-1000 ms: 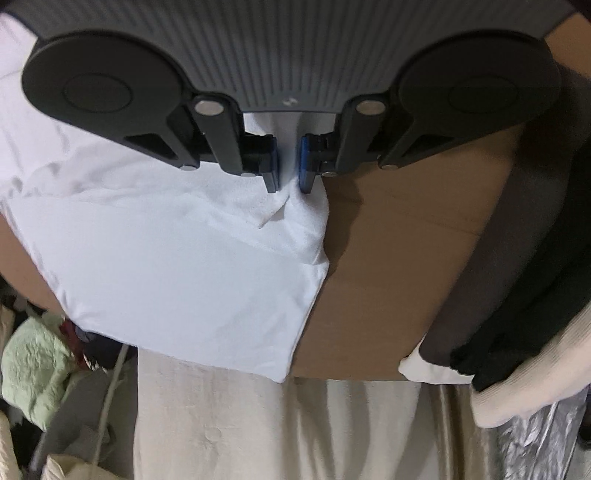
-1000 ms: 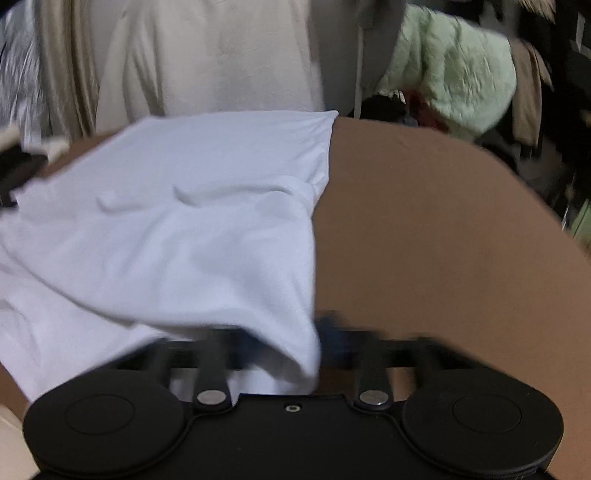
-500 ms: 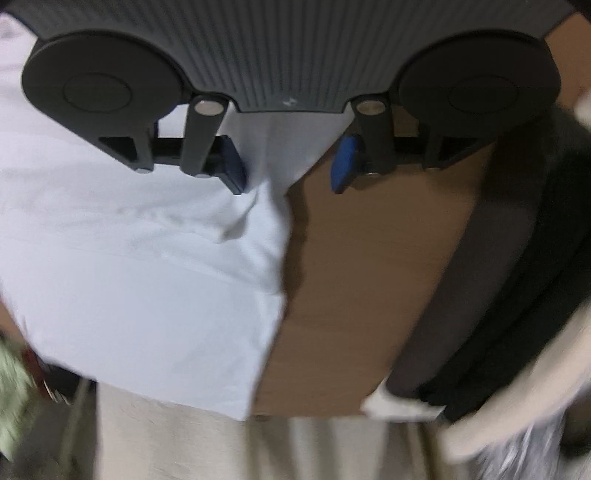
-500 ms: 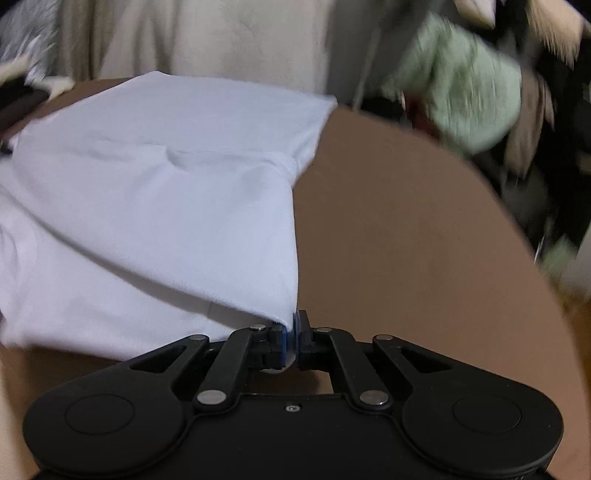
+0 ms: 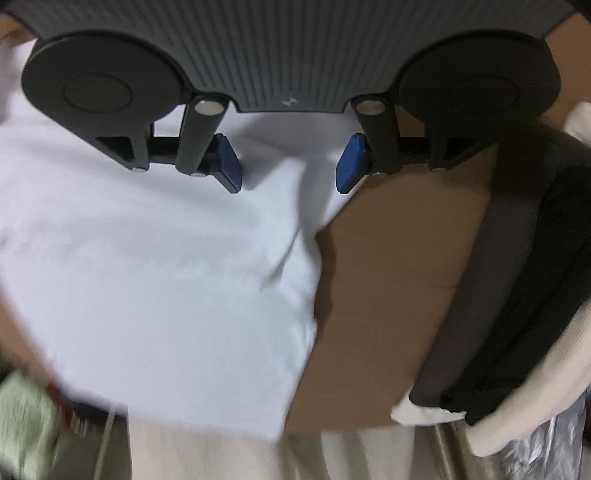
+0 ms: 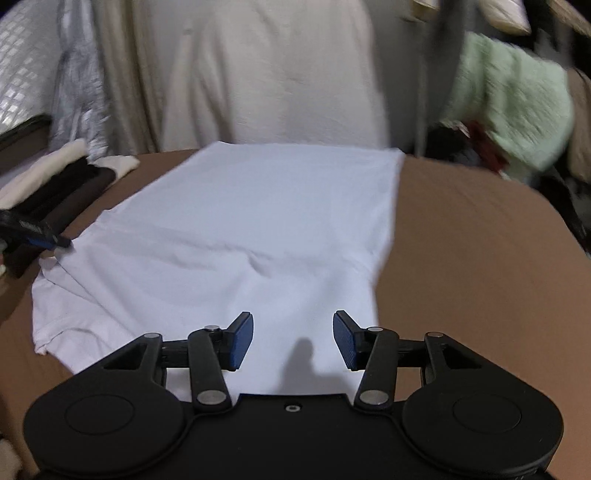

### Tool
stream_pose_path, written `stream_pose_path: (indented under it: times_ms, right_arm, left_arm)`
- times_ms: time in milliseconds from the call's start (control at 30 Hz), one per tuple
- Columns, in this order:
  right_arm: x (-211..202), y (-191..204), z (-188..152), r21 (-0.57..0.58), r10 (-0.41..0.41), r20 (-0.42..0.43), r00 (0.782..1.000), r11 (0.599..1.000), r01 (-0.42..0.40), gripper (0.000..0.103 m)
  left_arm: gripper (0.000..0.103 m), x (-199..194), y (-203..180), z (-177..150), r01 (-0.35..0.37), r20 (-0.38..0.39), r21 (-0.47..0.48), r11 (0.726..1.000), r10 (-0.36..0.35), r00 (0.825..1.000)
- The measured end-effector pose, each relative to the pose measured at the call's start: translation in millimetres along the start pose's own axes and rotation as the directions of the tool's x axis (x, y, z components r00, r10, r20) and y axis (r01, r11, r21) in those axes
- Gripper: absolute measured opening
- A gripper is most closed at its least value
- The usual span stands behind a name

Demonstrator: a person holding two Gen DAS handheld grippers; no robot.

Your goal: Fold clothes

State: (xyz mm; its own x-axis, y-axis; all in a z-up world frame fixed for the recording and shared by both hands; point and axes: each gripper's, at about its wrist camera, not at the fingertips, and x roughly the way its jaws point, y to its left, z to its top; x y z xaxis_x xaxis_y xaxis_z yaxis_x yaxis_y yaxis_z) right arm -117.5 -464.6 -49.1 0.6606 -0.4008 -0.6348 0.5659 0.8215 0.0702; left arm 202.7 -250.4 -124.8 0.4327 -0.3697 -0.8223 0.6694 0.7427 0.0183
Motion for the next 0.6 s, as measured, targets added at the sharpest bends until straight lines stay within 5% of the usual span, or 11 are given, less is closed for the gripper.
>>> stream_pose_path:
  times_ms: [100,200,400,600]
  right_arm:
    - [40,7,14,-0.035,0.025,-0.057,0.998,0.999,-0.027,0.057]
    - [76,9,14,-0.069,-0.040,-0.139,0.989,0.997,0.030,0.055]
    - [67,-7,6,-0.029,-0.079,-0.121,0.989,0.997,0.076,0.057]
    - [42,-29,5,0.043,-0.054,-0.084,0.995,0.997,0.058,0.060]
  left_arm:
    - [0.067,10,5,-2,-0.045,-0.045,-0.030,0.999,0.043,0.998]
    - [0.074,4,25,-1,-0.061,-0.061,-0.120,0.991,0.054,0.997]
    - [0.074,-16,79,0,-0.131,-0.065,-0.311,0.942,0.116,0.991]
    - [0.074,-6,105,-3,0.077,-0.004,-0.415,0.907,-0.086,0.996]
